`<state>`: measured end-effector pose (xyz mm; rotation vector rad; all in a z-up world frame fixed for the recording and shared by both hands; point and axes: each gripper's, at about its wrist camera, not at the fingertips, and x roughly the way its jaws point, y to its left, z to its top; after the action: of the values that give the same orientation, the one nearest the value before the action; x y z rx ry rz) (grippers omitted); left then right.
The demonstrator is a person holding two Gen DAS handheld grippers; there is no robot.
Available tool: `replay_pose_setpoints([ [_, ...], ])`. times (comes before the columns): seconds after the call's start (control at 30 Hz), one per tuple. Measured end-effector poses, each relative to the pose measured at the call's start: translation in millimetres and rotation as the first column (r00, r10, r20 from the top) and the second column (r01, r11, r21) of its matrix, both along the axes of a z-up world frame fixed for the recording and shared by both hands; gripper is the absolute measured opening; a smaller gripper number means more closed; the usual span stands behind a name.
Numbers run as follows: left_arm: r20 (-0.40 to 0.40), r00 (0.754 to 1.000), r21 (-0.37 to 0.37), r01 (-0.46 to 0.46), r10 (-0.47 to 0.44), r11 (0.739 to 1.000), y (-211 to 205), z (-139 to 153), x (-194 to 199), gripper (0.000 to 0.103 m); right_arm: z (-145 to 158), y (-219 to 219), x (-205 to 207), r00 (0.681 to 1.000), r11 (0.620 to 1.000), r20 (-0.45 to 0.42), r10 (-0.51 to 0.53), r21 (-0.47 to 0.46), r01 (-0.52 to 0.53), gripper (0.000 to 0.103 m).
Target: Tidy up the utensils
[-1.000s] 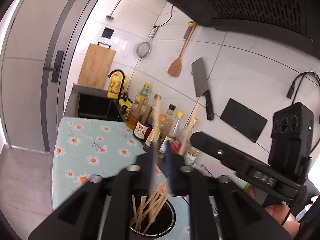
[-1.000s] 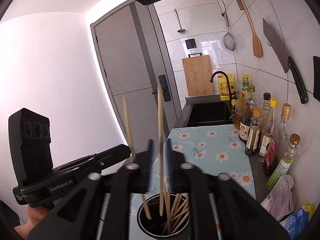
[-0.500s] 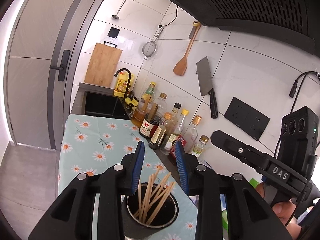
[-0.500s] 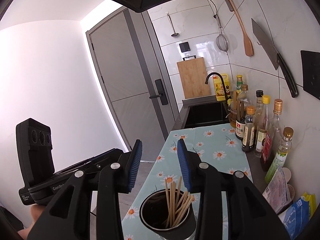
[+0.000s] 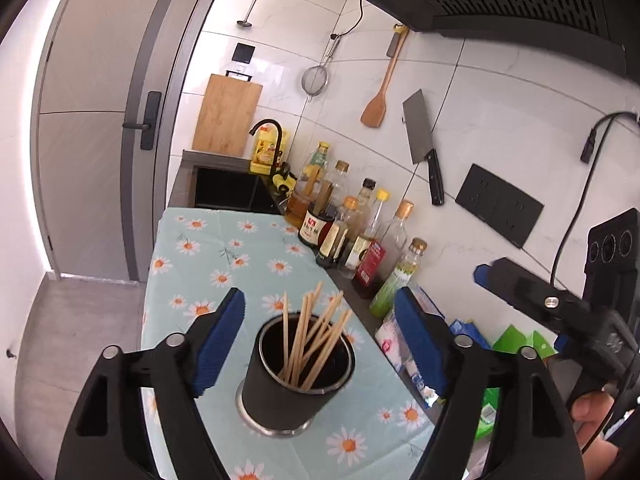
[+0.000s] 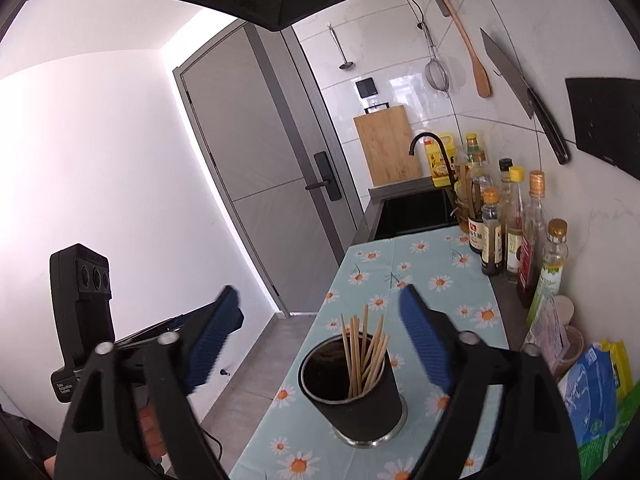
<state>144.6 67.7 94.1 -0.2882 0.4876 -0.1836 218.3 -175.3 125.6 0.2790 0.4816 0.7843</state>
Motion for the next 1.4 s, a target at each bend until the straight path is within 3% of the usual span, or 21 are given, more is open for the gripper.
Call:
replay_pose_setpoints([
  [0.17,-0.016,1.0,0.024,-0.019,0.02,1.0,-14,-3,-21,0.096,2,-20,-17,1.0,0.999,0.011,0.019,-0.038,-0.018,0.098],
  [0.6,-0.11,0.99,0.066,-0.081,0.088,0.995,-45,-32,-66,0.096,-31,-57,-64,0.999,0.995,0.01,0.037,-0.093,-0.036,0.098],
  [1.13,-0.218,0.971,0.115,-0.075,0.099,0.991,-72,-88,-102,0.096,-101,-63,-93,0.992,0.984,-0.099,0.077,-0.15,-0.092,0.098],
  [1.4,-0.267,0.958,0.123,-0.072,0.103,0.99,-77,-110,-109,0.096,-120,-60,-92,0.985,0.983,-0.153,0.082,-0.152,-0.105,0.098],
])
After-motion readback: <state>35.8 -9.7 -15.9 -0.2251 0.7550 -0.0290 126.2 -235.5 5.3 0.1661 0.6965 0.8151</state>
